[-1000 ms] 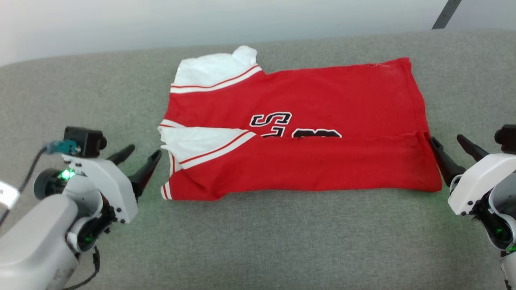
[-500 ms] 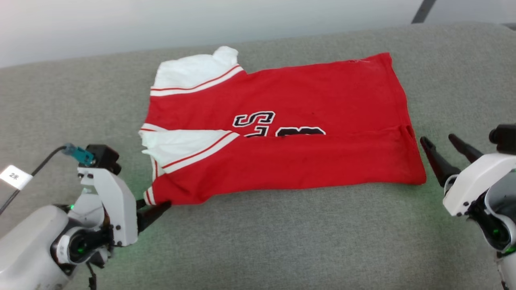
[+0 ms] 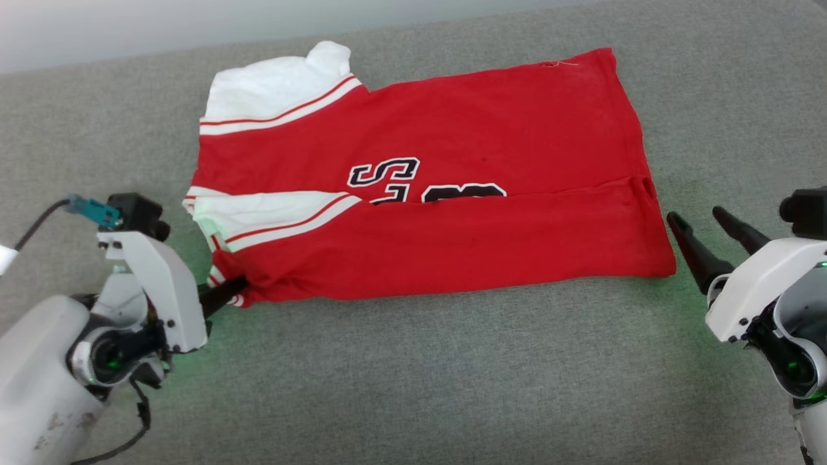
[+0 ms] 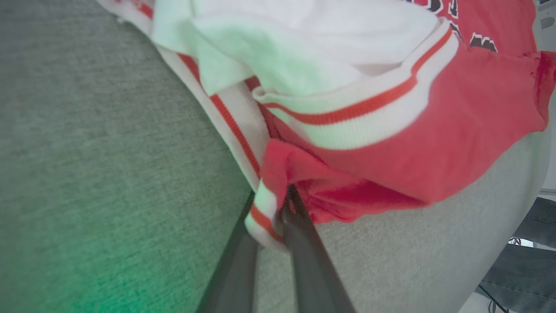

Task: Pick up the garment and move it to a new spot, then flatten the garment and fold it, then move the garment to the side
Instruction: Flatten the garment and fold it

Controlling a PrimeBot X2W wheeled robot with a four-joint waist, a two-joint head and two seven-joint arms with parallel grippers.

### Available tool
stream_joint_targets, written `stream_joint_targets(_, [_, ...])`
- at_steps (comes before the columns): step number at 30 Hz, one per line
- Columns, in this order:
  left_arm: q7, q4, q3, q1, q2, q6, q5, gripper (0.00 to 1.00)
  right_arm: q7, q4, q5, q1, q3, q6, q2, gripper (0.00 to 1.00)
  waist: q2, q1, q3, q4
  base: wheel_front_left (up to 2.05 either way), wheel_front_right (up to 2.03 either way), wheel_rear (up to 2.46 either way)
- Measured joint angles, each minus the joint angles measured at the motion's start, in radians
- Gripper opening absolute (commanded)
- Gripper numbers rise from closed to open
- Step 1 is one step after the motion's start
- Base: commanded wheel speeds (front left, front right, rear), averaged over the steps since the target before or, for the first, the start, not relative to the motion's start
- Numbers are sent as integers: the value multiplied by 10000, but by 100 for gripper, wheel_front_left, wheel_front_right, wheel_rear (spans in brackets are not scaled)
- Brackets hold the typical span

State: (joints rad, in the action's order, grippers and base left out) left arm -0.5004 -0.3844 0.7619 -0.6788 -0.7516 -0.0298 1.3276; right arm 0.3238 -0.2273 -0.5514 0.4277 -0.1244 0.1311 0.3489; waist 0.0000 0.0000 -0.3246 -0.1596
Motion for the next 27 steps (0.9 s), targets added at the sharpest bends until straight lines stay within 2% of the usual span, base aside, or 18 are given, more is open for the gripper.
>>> stream_joint_targets(6, [173,-171,63,-31,309,-253,-48,0,1386,151,-117,-17,-794,0,527,100,0,0,63,197,0,0,0])
stream_joint_targets(7, [219,-173,94,-32,359,-320,-75,0,2021,198,-153,10,-1118,0,763,100,0,0,85,280,0,0,0])
stream_joint_targets(11, [341,-138,163,-22,449,-378,-184,0,3444,151,-100,388,-1994,2,1356,100,0,0,101,403,0,0,0])
stream_joint_targets(21, [575,52,309,7,700,-466,-349,0,4263,-1016,-633,1241,-2238,2,1390,100,0,0,57,726,0,0,0])
stream_joint_targets(22, [594,54,316,21,731,-483,-351,0,4280,-1093,-696,1251,-2253,2,1388,66,0,0,67,757,0,0,0])
stream_joint_targets(23, [616,50,334,34,759,-493,-360,0,4305,-1133,-759,1258,-2305,2,1406,21,0,0,83,780,0,0,0])
stream_joint_targets(24, [658,50,341,41,788,-493,-360,0,4303,-1166,-828,1260,-2339,0,1427,0,0,0,104,802,0,0,0])
stream_joint_targets(27, [713,67,376,134,803,-502,-380,0,4140,-1279,-1016,1252,-2355,2,1473,0,0,0,160,843,0,0,0])
